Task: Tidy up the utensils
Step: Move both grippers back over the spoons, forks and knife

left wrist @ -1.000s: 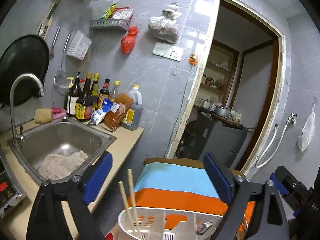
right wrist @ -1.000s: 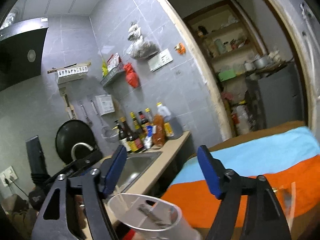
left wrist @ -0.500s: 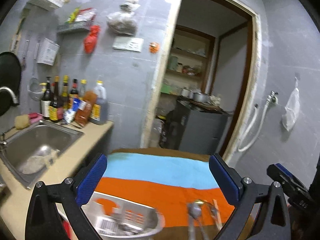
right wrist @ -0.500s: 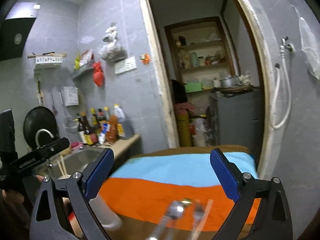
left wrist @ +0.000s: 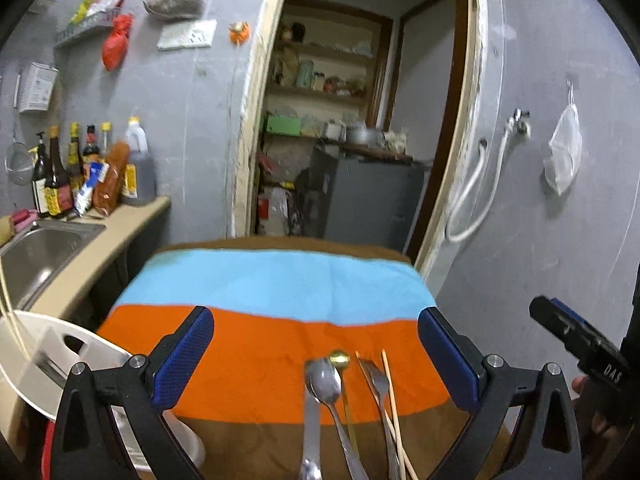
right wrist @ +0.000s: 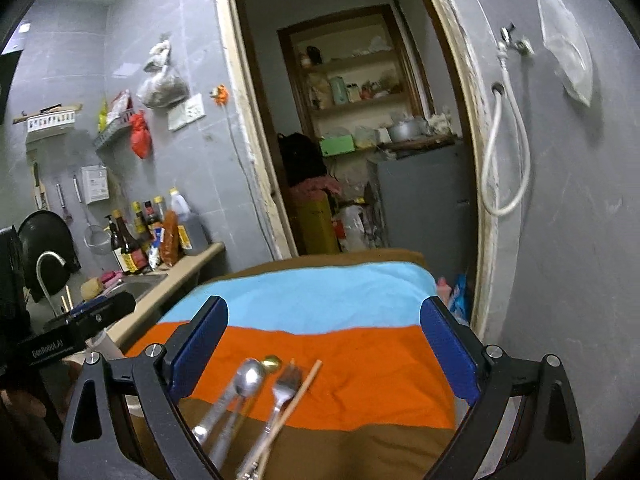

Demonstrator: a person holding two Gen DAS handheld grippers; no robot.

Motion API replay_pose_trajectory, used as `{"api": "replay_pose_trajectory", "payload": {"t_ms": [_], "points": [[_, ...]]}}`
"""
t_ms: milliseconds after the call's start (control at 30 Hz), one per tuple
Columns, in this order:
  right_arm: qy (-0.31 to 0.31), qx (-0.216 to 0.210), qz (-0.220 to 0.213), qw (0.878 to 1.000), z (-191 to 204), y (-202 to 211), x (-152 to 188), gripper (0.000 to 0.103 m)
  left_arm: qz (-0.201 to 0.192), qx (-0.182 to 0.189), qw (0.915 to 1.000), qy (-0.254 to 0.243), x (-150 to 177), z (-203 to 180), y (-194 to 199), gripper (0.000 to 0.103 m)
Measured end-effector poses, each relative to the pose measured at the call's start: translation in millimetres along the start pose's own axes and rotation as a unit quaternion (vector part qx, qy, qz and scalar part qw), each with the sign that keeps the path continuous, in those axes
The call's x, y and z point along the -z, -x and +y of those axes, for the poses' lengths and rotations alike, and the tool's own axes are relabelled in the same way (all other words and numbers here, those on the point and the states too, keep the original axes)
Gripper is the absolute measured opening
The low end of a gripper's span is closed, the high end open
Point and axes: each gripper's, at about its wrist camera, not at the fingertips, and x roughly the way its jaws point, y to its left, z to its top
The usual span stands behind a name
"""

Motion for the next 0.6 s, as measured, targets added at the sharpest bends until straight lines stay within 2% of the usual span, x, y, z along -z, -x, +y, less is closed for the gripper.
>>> {"api": "replay_pose_trajectory", "payload": {"t_ms": [200,467,567,600], "points": [[-0.010,0.004,0.037,0.999,-19.8,-24.8,17.3,0.095,0.048,-0.004,0.9988,-0.008,15.8,-6.6,-28.1,0.103],[-0.041,-0.009,0.114,0.993,-34.1,-74.3,45.6,0.094,0.107,-0.001,0.9942,-0.001,31.4,0.6,-64.4,0.102],[-0.043,-0.015,0.132,0.990,-32.8,-91.3,56.2,0.092,0.115,0.006,0.9933,0.006,35.0,2.8,-74.6,0.097],[-0.041,-0.017,0.136,0.990,-32.4,-95.3,59.9,0.087,0.121,0.008,0.9926,0.004,36.3,2.6,-80.0,0.093]]}}
